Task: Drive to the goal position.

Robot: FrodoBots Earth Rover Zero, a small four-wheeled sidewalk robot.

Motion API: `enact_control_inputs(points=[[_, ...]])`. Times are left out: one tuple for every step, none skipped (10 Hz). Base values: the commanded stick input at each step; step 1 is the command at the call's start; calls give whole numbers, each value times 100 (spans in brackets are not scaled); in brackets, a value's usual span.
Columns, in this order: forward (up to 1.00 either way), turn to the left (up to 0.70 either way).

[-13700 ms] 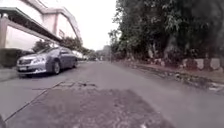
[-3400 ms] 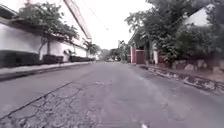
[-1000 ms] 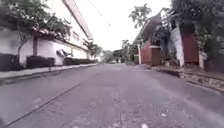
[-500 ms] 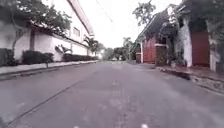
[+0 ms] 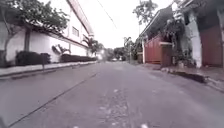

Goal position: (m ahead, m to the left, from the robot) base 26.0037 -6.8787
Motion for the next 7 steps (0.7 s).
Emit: enact_control_inputs(points=[[100, 1], [100, 1], [100, 1], [100, 1], [100, 1], [100, 1], [100, 1]])
